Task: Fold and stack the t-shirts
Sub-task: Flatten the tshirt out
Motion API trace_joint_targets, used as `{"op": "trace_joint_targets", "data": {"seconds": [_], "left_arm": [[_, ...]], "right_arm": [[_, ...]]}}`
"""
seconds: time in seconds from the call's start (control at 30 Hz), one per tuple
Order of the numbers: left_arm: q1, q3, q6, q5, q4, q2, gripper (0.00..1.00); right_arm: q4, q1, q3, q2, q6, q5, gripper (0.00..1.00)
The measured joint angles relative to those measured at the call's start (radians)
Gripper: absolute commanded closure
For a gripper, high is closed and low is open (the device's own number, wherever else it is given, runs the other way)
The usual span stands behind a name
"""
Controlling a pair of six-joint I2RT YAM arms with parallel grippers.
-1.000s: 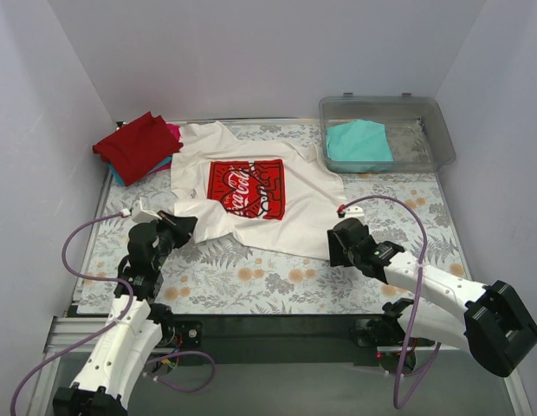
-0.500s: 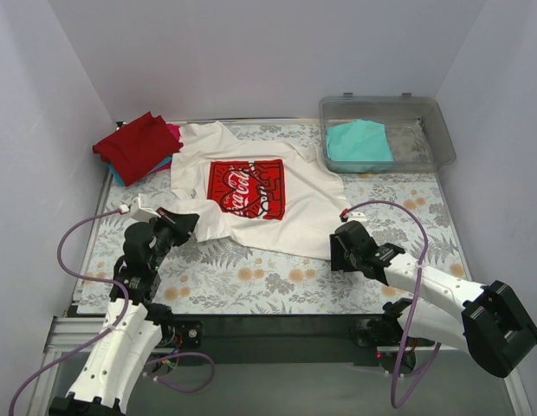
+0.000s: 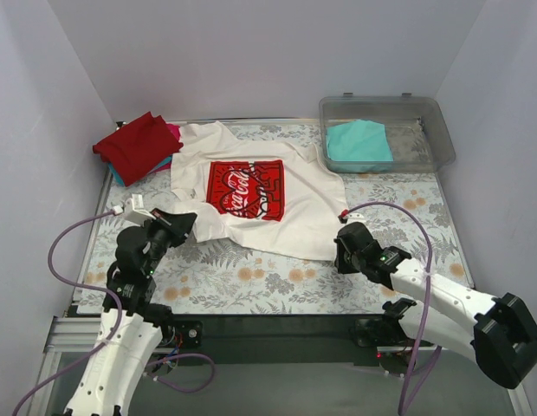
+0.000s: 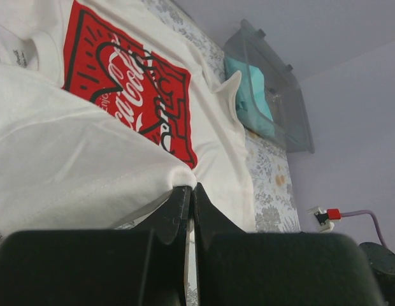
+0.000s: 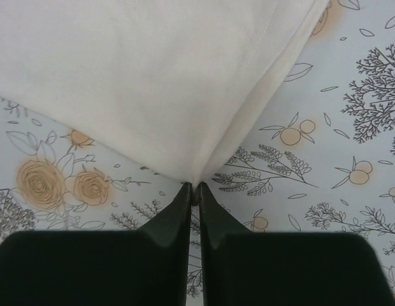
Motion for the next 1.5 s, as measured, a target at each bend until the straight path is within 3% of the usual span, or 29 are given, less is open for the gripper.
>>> {"op": "trace_joint_targets", "data": {"seconds": [0.17, 0.43, 0.8, 1.23, 1.5], "left_arm": [[0.0, 0.071, 0.008, 0.0, -0.05, -0.059, 1.0], [0.0, 0.166, 0.037, -0.044, -0.177, -0.151, 1.0], [0.0, 0.234, 0.072, -0.058, -0.294, -0.19, 1.0], [0.0, 0.233, 0.109, -0.055, -0.351, -0.161, 1.0], [0.0, 0.267, 0.117, -0.04, -0.363, -0.176, 1.0]], "right_arm": [[-0.042, 0.049, 0.002, -0.118, 0.005, -0.034, 0.99], [-0.139, 0.223, 0.019, -0.177, 0.069, -0.035, 0.99], [-0.29, 0.436, 0.12, -0.241, 0.222, 0.09, 0.99], [-0.46, 0.451, 0.2, -0.32, 0.29, 0.277, 0.99], [-0.497, 0.452, 0.227, -0.373, 0.273, 0.257, 0.99]]}}
